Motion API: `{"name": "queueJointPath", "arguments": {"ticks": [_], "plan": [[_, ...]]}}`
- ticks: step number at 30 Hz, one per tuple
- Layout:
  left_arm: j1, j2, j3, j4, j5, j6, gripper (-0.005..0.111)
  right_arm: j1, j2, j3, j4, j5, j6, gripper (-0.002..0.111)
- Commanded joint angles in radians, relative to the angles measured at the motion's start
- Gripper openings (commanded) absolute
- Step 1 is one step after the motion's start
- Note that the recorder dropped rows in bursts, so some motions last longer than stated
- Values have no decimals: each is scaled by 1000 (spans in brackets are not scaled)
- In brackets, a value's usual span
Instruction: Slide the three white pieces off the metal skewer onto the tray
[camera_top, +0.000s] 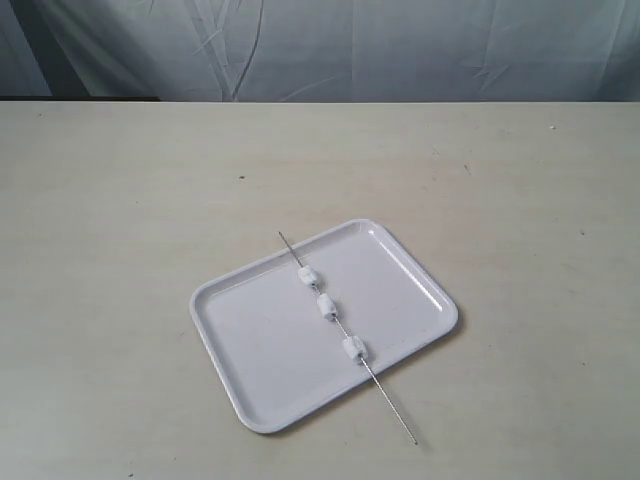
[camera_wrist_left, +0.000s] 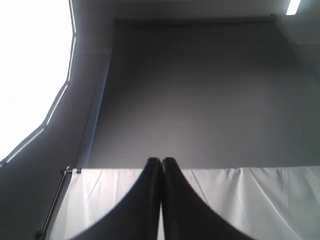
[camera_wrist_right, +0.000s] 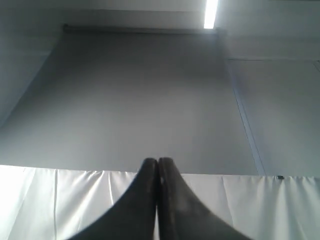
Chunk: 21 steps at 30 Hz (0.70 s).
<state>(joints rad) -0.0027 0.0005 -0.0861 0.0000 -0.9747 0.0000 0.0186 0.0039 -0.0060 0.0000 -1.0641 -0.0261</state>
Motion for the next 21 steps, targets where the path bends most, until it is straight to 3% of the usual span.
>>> {"name": "queueJointPath", "arguments": {"ticks": [1,6,10,17,21], "plan": [[-8,0,-116,114,84,0,0,2,-4,-83,-68,91,2,-1],[-8,50,-224,286,239,0,0,2,-4,-239,-112,371,2,-1],[-8,179,-392,207,774,-77,0,2,42,-390,-100,762,2,-1],[-8,419,-579,296,1382,-76,0,2,219,-532,-100,1157,2,-1],[-8,534,-599,228,1661,-78,0,2,358,-560,-49,1368,2,-1]]}}
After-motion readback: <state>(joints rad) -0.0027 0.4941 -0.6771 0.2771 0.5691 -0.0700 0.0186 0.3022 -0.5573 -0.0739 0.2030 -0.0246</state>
